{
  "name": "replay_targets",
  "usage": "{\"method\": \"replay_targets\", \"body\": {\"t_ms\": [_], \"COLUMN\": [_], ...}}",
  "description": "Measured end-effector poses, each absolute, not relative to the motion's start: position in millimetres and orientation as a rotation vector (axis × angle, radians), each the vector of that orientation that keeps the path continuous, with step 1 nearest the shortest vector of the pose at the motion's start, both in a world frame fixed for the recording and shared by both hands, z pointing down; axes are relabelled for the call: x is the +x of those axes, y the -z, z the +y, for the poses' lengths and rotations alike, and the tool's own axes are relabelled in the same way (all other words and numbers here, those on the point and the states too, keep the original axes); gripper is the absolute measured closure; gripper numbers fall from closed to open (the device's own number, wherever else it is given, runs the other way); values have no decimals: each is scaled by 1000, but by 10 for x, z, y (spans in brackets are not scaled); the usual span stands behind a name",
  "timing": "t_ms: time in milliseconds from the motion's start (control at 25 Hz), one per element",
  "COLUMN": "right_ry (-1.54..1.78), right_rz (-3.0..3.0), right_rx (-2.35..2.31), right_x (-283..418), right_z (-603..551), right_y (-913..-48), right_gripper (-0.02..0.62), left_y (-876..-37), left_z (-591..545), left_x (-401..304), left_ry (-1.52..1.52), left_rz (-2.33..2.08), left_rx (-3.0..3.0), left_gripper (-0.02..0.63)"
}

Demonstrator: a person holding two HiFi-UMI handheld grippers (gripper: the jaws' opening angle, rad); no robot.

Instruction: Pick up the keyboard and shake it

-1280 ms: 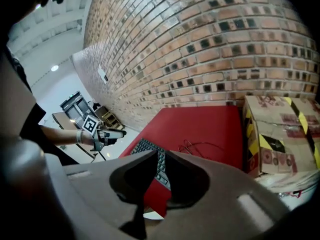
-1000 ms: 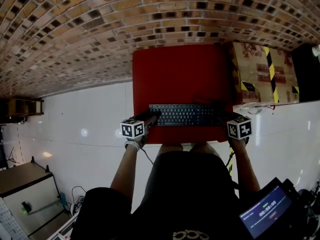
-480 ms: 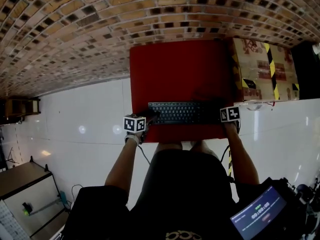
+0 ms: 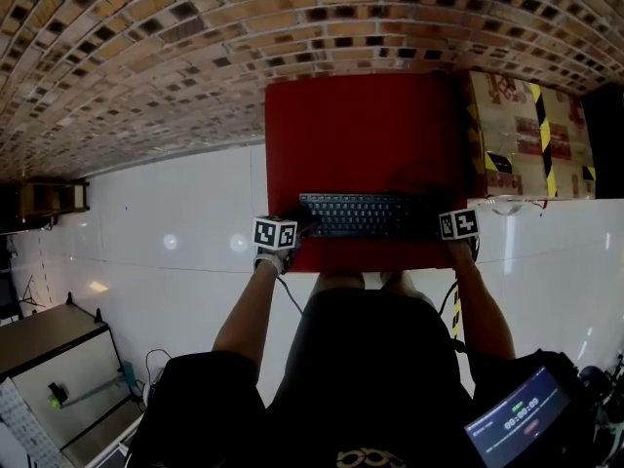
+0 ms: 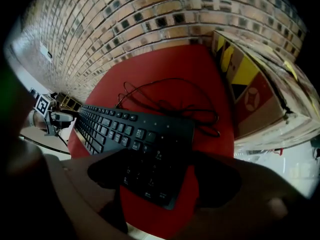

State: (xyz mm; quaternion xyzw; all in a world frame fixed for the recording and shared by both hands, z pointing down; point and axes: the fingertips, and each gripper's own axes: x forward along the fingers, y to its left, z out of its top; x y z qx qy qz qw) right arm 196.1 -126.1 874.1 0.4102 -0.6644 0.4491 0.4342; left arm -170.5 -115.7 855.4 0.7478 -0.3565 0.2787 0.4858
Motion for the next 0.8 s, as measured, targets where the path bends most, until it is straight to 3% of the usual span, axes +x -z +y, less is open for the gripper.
{"method": "replay_targets", "body": {"t_ms": [280, 400, 600, 800], "right_ry": [-1126, -1122, -1110, -1088], "right_rz": [-1644, -1646, -1706, -1768], "right_rx": [996, 971, 928, 838], "right_x": [1935, 1943, 1972, 1993], "right_z": [-1250, -1269, -1247, -1179], "right_y": [-8742, -8736, -8730, -8714], "right_gripper": [193, 199, 224, 224], "left_y": [-8617, -8608, -8468, -8191], "left_z": [-1170, -1197, -983, -470], "left_x": [-1664, -1679, -1582, -1558], "left_ry": [-711, -632, -601, -624], "left_rz": [-817, -780, -592, -325], "left_rx": [1811, 1800, 1785, 1801], "left_gripper": [289, 349, 287, 297]}}
